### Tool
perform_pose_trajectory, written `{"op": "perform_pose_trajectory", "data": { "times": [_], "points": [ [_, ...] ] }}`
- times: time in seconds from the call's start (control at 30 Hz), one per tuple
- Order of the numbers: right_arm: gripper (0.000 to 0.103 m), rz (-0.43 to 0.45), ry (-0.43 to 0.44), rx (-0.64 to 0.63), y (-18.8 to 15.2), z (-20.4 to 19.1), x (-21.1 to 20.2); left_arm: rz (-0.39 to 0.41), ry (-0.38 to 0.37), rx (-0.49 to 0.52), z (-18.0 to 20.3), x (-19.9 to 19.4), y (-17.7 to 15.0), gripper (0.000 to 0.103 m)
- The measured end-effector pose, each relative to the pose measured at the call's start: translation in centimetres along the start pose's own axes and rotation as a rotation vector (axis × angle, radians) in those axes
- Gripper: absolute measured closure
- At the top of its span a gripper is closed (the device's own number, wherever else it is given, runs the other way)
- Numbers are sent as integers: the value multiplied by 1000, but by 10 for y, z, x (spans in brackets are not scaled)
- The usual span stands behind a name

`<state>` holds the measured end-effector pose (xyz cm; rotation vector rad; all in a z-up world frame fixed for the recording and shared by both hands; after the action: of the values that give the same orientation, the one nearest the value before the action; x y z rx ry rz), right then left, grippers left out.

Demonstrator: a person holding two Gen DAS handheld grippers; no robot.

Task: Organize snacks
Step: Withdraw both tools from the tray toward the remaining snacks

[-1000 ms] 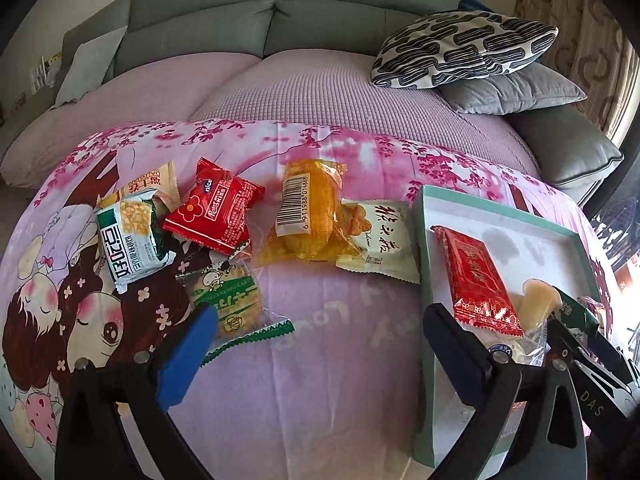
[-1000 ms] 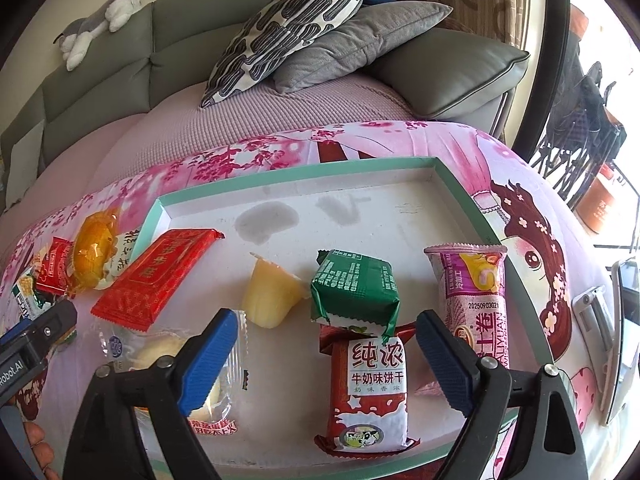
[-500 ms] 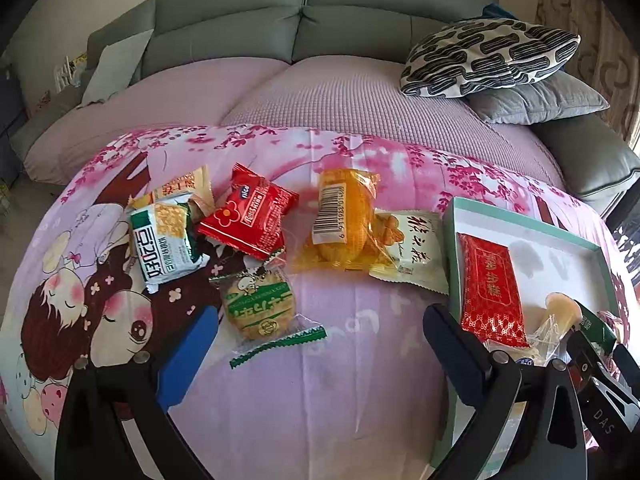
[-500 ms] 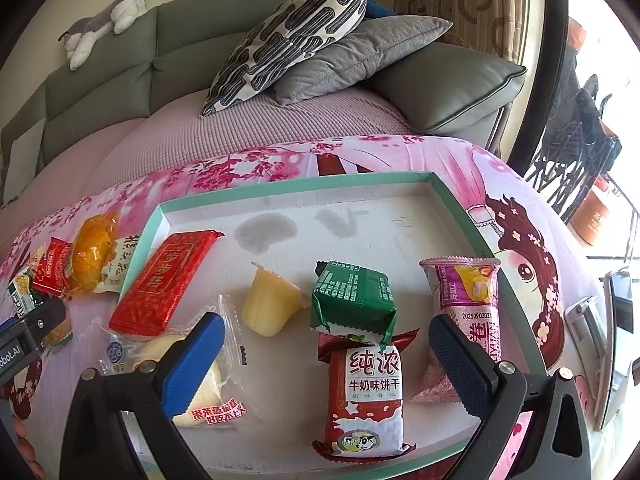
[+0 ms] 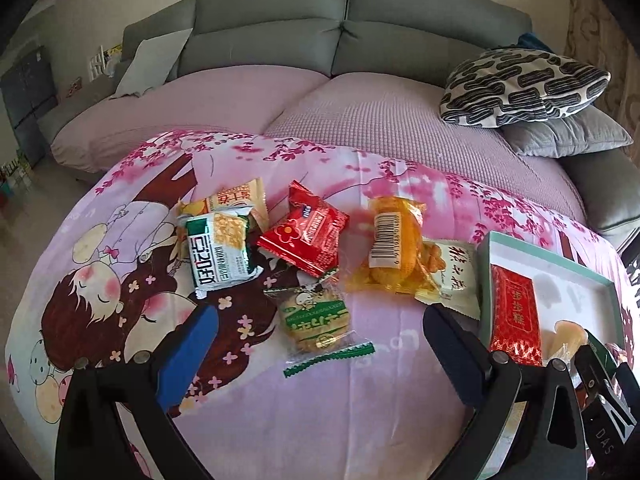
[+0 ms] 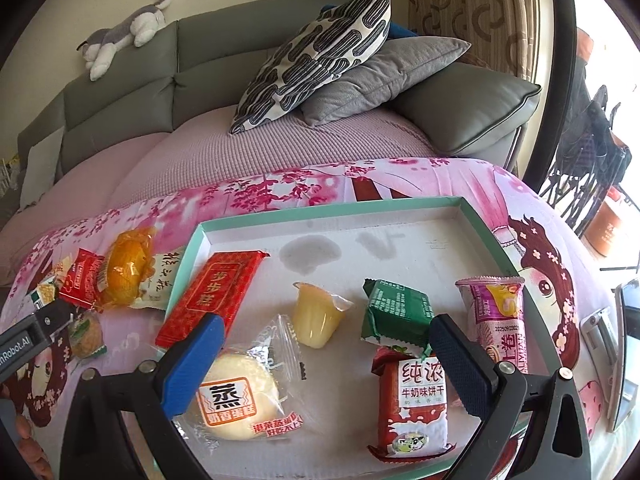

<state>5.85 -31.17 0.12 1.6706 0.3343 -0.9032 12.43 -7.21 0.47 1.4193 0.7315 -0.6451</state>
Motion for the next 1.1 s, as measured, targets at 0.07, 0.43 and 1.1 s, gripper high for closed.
{"op": "perform_pose_trajectory", "data": {
  "times": [0.07, 0.43, 1.1],
  "points": [
    [0, 13, 3, 17, 1, -1, -3, 1, 22, -3, -9, 1, 2, 1],
    [0, 84, -90, 25, 12, -14, -20, -22, 89, -37, -53, 4, 9, 1],
    [0, 24, 149, -212, -16, -155, -14, -45, 146, -133, -144, 9, 19, 1]
  ]
}}
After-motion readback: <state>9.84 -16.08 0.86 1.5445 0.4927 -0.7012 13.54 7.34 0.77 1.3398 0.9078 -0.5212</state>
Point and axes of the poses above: each gripper's, at about its wrist camera, not at the fingertips, and x roughly the way its jaws point, z to its right, y to its top, the point moved 3 cm from there along x, roughly the way its jaws point
